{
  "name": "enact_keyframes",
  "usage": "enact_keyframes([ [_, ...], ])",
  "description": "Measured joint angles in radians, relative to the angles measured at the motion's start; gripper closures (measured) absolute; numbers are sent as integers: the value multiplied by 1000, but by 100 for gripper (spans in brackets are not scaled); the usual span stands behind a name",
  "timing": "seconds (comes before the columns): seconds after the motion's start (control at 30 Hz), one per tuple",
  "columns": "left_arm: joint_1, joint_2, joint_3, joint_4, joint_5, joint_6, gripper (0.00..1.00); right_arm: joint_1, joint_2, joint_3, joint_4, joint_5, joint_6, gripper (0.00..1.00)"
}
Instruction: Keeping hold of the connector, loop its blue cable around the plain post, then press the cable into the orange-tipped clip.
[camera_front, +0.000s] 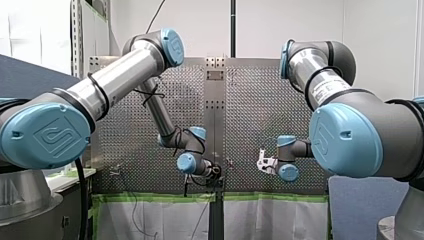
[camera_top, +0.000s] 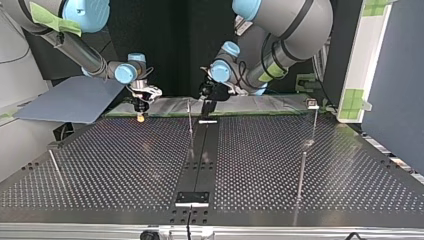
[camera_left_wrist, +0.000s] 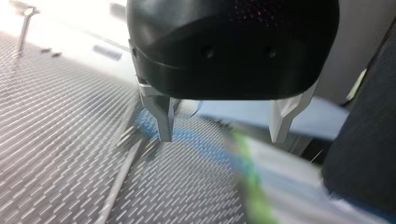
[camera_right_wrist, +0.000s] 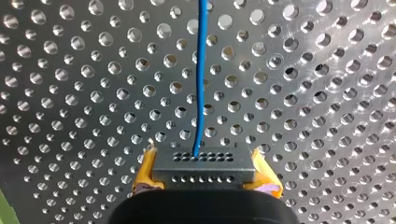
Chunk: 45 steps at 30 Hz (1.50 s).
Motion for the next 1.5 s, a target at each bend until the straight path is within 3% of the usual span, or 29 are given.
enact_keyframes([
  [0.17, -44, 0, -30, 8, 16, 2, 0, 0, 0, 0, 0, -1, 1, 100],
  [0.33, -57, 3, -34, 24, 21, 2, 0, -1, 1, 0, 0, -2, 0, 100],
  [0.67, -35, 37, -20, 68, -17, -37, 0, -1, 1, 0, 4, -2, 0, 100],
  [0.87, -27, 38, -17, 66, -46, -24, 0, -1, 1, 0, 5, -2, 0, 100],
  [1.3, -25, 39, -18, 60, -56, -14, 0, 0, 1, 0, 6, -2, 0, 100],
  [1.5, -14, 68, -53, 71, -100, -10, 0, -2, 2, 0, 10, -1, -2, 100],
])
